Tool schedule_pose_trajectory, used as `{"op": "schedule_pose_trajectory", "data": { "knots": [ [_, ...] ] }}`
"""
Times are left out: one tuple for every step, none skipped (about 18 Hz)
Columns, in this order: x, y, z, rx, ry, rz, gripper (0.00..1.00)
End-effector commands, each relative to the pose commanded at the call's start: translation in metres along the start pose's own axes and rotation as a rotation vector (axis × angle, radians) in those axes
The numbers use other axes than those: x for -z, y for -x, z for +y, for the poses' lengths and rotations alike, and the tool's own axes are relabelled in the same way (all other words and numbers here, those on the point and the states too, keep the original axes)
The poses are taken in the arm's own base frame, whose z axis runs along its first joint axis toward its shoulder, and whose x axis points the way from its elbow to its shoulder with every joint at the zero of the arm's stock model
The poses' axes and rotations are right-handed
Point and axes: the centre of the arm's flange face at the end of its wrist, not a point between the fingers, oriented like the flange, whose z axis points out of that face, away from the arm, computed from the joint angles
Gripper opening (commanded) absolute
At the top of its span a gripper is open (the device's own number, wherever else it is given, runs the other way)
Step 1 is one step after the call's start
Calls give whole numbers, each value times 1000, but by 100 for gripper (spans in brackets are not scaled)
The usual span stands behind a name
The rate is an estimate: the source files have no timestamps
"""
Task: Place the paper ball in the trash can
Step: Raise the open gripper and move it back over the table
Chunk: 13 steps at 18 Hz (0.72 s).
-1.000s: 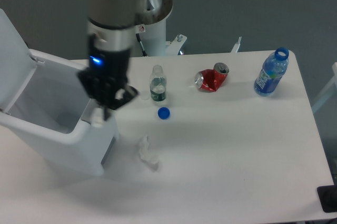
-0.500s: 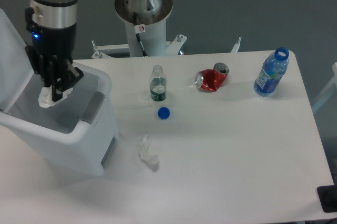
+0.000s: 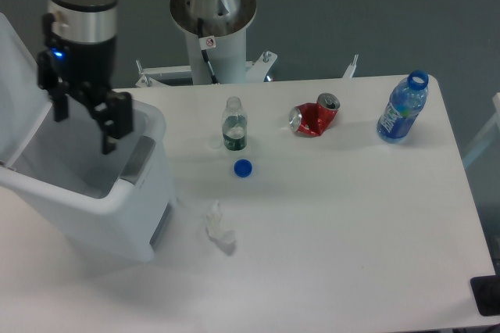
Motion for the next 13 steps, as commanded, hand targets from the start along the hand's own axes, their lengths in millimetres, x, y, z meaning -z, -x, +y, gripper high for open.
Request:
{"op": "schedule_pose_trajectory", "data": {
  "knots": [
    [3,18,6,22,-9,-26,100],
    [6,36,12,44,-19,-59,100],
    [9,54,21,70,-7,-90,100],
    [13,72,34,99,11,-120,100],
    [14,88,45,103,30,-141,100],
    [9,103,56,90,50,-141,100],
    [0,122,68,74,73,-140,100],
    [-11,141,81,71,96,-131,100],
    [-23,158,93,73,116,-123,100],
    [-34,171,101,71,129,-117,100],
    [-46,183,110,60,147,-105,100],
    [-59,197,121,41,178,-99,100],
    [-68,207,130,10,214,-96,100]
  ]
}}
